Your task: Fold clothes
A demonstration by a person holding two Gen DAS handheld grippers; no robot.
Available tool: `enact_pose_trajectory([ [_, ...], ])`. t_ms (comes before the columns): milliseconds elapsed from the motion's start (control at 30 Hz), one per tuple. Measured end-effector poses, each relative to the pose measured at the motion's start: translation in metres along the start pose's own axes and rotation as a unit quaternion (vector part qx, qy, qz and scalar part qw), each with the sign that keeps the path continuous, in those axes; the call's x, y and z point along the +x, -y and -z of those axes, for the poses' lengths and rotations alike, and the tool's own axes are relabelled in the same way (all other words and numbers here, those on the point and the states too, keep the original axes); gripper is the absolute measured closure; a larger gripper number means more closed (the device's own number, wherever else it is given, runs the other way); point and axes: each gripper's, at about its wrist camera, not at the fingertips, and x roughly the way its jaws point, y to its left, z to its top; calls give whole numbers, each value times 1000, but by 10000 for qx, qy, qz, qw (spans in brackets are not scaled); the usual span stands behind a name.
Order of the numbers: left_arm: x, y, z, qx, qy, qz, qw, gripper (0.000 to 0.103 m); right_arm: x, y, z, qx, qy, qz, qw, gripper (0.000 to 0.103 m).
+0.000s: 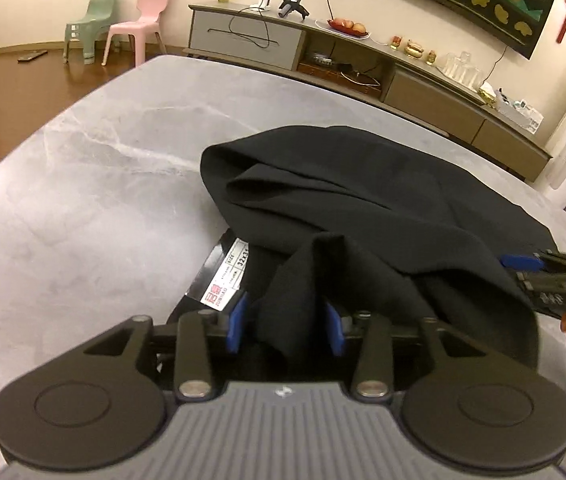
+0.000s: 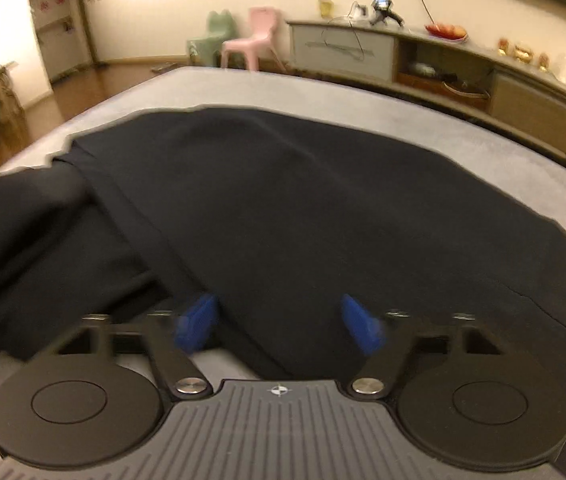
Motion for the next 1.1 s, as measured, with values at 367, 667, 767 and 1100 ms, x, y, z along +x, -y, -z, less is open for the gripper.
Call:
enact_pose_trajectory([
  [367,-57,-2,-29,418,1190,-97,9920,100,-167,58,-56,712,1920,1688,9642,103],
  [667,-159,17,-57,1053,2579,-262,9600,100,-309,104,-71,700,2433,2364,9381,101],
  [767,-130,19,-57,958,2145,-297,9716,100,-244,63,-51,358,1746,1468,9730,84],
  [1100,-133,-16,-40,641,2107,-213,9752,100,-41,-60,-18,-1034,174,513,9932,29],
])
